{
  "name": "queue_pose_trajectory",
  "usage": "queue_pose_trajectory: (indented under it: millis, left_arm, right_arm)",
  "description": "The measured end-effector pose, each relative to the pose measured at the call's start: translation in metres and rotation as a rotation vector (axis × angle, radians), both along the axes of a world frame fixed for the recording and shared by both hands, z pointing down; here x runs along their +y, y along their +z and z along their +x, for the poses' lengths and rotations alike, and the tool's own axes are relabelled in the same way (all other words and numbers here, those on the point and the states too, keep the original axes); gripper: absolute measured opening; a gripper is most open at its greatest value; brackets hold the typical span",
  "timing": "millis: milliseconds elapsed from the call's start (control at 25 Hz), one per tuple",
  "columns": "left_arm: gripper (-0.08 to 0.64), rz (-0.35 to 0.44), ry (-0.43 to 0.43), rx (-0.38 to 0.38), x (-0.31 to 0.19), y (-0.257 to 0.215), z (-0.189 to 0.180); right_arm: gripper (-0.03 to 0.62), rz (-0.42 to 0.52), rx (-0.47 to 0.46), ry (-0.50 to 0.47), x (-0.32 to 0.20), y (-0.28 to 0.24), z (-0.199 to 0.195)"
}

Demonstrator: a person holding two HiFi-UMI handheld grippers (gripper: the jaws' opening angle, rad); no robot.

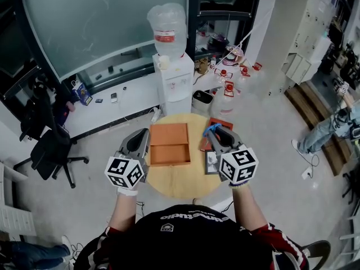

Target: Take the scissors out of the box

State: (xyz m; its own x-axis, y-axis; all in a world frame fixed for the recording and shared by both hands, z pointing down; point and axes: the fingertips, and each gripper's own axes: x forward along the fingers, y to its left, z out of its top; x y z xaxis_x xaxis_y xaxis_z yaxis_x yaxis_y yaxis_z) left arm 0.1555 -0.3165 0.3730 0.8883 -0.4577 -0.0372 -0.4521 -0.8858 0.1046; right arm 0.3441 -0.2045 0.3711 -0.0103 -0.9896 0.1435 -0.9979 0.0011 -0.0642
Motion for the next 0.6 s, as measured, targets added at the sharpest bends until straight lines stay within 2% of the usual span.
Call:
queue_pose_trajectory:
  millis: [280,600]
  left_arm:
    - [0.017,-0.002,0.001,0.005,-0.002,0.0,-0.006]
    - [0.017,-0.001,-0.003,0.009,-0.003,-0.003,-0.01]
  right_arm:
    - [0.103,0.008,-0.028,-0.029,-0.006,-0.002,-0.011]
    - [0.104,-0.005,-0.008,-0.025,-0.01,0.0,-0.013]
